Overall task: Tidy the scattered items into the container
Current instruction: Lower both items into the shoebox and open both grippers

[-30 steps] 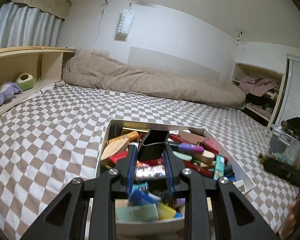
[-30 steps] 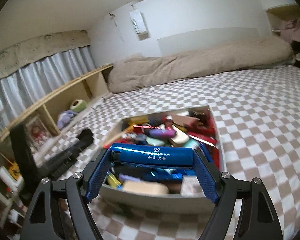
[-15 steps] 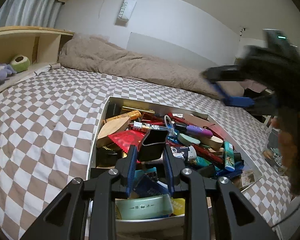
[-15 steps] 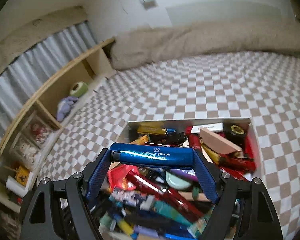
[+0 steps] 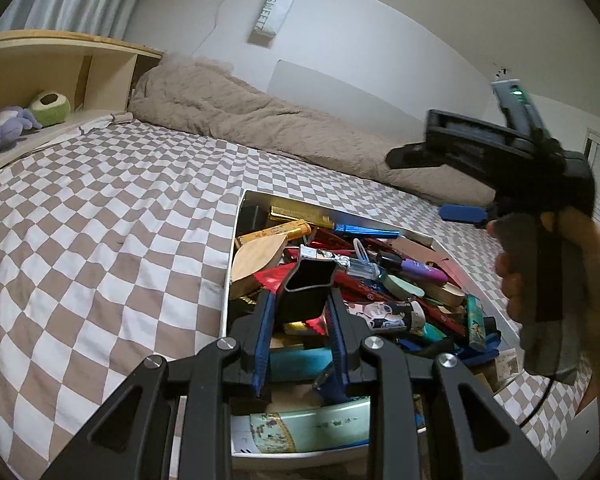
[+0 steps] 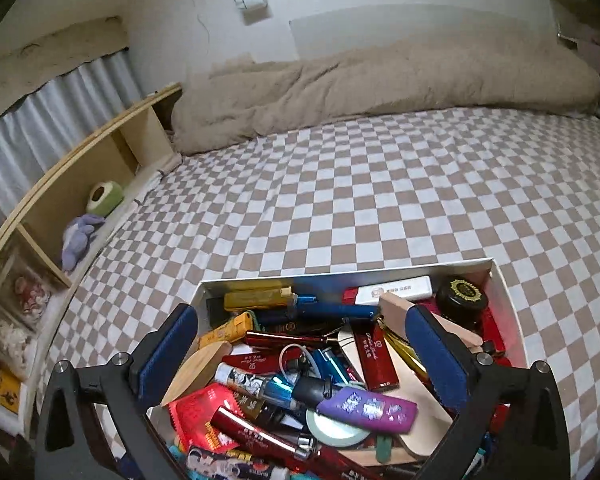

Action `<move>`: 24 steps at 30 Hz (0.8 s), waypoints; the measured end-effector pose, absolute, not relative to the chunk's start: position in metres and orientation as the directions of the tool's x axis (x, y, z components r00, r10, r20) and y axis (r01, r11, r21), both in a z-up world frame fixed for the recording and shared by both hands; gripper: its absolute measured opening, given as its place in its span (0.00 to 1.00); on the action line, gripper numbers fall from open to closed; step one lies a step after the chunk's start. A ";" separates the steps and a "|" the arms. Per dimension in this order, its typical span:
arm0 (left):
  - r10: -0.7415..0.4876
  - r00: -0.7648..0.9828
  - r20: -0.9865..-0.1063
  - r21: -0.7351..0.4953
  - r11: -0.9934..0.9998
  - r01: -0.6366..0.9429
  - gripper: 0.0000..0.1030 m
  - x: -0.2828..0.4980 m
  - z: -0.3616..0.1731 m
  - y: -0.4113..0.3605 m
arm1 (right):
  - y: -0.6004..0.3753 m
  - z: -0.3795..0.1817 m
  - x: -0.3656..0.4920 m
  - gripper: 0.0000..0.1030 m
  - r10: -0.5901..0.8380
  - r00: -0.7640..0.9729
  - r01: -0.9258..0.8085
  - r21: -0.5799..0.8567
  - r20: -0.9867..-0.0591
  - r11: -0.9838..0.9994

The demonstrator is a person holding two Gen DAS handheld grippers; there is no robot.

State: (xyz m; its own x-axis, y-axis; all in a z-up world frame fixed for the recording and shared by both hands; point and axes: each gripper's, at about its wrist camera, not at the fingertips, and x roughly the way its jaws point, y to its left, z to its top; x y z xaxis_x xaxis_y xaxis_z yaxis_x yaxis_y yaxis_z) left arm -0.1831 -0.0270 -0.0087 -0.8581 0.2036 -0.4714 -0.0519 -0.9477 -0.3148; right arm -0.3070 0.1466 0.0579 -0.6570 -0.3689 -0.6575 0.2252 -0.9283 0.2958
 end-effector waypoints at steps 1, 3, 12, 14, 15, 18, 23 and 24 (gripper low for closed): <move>0.206 -0.857 -0.472 -0.317 -0.947 -0.054 0.25 -0.184 -0.008 -0.027 | 0.149 0.059 -0.303 1.00 -0.376 -0.657 0.229 0.302 -0.653 -0.925; 0.222 -0.852 -0.474 -0.331 -0.942 -0.062 0.25 -0.188 -0.006 -0.029 | 0.155 0.061 -0.296 1.00 -0.393 -0.655 0.236 0.320 -0.645 -0.918; 0.244 -0.818 -0.520 -0.308 -0.947 -0.086 0.25 -0.220 0.021 -0.035 | 0.174 0.063 -0.259 1.00 -0.431 -0.657 0.269 0.341 -0.619 -0.901; 0.232 -0.812 -0.536 -0.280 -0.956 -0.089 0.25 -0.231 0.029 -0.036 | 0.176 0.064 -0.251 1.00 -0.433 -0.659 0.280 0.333 -0.615 -0.900; 0.222 -0.808 -0.546 -0.262 -0.961 -0.088 0.25 -0.238 0.033 -0.036 | 0.177 0.064 -0.246 1.00 -0.436 -0.659 0.287 0.331 -0.613 -0.899; 0.193 -0.798 -0.571 -0.209 -0.974 -0.085 0.25 -0.254 0.041 -0.035 | 0.179 0.062 -0.237 1.00 -0.449 -0.654 0.304 0.332 -0.610 -0.893; 0.157 -0.768 -0.621 -0.156 -0.985 -0.075 0.25 -0.281 0.040 -0.034 | 0.189 0.054 -0.230 1.00 -0.467 -0.635 0.301 0.359 -0.615 -0.883; 0.147 -0.758 -0.636 -0.147 -0.987 -0.068 0.25 -0.287 0.037 -0.032 | 0.192 0.053 -0.230 1.00 -0.469 -0.633 0.296 0.368 -0.616 -0.882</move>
State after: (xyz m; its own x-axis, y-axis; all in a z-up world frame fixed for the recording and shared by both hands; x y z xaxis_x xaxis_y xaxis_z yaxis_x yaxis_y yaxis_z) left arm -0.2869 -0.0320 0.0372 -0.7578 0.1471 -0.6357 -0.0680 -0.9867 -0.1473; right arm -0.2299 0.1917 0.0528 -0.6326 -0.4694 -0.6161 0.2962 -0.8816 0.3675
